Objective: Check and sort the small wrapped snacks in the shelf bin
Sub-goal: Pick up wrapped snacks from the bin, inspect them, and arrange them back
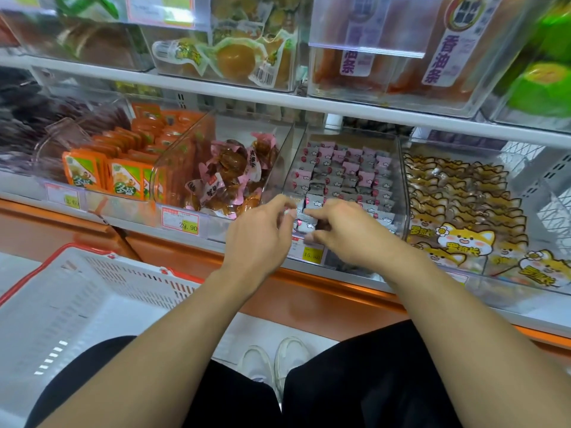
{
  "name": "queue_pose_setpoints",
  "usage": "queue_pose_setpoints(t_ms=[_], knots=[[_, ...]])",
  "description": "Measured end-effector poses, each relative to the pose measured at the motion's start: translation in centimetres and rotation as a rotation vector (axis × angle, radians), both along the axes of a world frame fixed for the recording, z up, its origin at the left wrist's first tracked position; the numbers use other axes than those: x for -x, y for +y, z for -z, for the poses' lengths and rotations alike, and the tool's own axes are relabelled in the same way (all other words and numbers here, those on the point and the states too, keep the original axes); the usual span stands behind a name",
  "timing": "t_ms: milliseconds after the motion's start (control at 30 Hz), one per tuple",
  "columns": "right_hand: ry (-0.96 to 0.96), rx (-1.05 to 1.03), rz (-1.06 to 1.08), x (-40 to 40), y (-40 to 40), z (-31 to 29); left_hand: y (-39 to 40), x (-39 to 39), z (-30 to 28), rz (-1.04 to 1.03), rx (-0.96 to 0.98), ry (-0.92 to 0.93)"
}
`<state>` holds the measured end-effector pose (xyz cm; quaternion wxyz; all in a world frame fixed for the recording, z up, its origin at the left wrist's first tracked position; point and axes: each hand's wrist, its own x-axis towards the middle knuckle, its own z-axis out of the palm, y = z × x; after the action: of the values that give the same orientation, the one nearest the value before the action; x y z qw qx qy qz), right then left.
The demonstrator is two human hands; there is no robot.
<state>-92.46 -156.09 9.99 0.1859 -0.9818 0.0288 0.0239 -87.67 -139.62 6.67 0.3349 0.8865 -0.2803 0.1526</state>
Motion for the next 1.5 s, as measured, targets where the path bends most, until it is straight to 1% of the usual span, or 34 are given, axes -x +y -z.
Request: queue_pose_setpoints(t_ms=[67, 133, 167, 233, 300, 333, 400, 467, 533, 567, 667, 733, 800, 900, 967, 1000, 1067, 1300, 1400, 1500], knots=[[-0.082, -0.03, 0.061, 0.3, -0.9, -0.2, -0.4, 0.6, -0.6, 0.113, 0.048, -0.097], [-0.102, -0.035, 0.124, 0.6, -2.0, -0.2, -0.8, 1.4, -0.8, 0.189, -0.028, -0.144], [-0.081, -0.014, 0.127, 0.7, -2.2, -0.1, -1.1, 1.9, -0.7, 0.198, -0.11, -0.138], [-0.076, 0.02, 0.106, 0.8, -2.3, 0.3, -1.6, 3.3, 0.2, 0.172, -0.353, -0.08], [-0.138, -0.004, 0.11, 0.8, -2.2, 0.6, -1.9, 4.3, 1.3, 0.129, -0.589, -0.029], [-0.173, -0.026, 0.121, 0.8, -2.2, 0.7, -2.1, 4.6, 1.5, 0.115, -0.666, -0.016], [-0.246, -0.09, 0.155, 0.6, -2.2, 0.8, -2.3, 4.7, 1.5, 0.094, -0.713, -0.017], [-0.389, -0.174, 0.211, 0.7, -2.1, 0.6, -2.4, 4.4, 1.2, 0.087, -0.679, 0.004], [-0.566, -0.299, 0.286, 1.1, -2.2, 0.1, -2.2, 4.2, 1.0, 0.106, -0.571, 0.036], [-0.635, -0.391, 0.325, 1.3, -2.2, -0.2, -2.0, 4.1, 0.9, 0.124, -0.466, 0.059], [-0.717, -0.691, 0.422, 2.1, -2.7, -1.0, -1.2, 3.9, 0.1, 0.107, -0.004, 0.179], [-0.673, -0.928, 0.461, 2.4, -2.6, -1.3, -0.6, 3.6, -0.6, 0.077, 0.273, 0.322], [-0.559, -1.138, 0.501, 2.3, -2.3, -1.5, -0.2, 3.1, -1.3, 0.085, 0.476, 0.494], [-0.382, -1.341, 0.527, 2.2, -1.9, -1.5, 0.4, 2.2, -2.0, 0.08, 0.779, 0.755], [-0.349, -1.425, 0.542, 2.3, -1.8, -1.7, 0.5, 2.0, -2.2, 0.087, 0.99, 0.945], [-0.34, -1.447, 0.542, 2.4, -1.8, -1.7, 0.5, 2.1, -2.2, 0.092, 1.045, 1.012], [-0.31, -1.458, 0.532, 2.5, -1.7, -1.7, 0.4, 2.2, -2.3, 0.088, 1.08, 1.08], [-0.205, -1.505, 0.515, 2.4, -2.1, -1.9, 0.7, 2.1, -2.8, -0.002, 1.178, 1.078], [-0.211, -1.456, 0.551, 2.3, -2.5, -1.6, 0.6, 1.7, -2.7, -0.02, 1.16, 1.055], [-0.158, -1.463, 0.518, 2.3, -2.7, -1.7, 0.8, 1.3, -2.8, -0.007, 1.092, 0.917]])
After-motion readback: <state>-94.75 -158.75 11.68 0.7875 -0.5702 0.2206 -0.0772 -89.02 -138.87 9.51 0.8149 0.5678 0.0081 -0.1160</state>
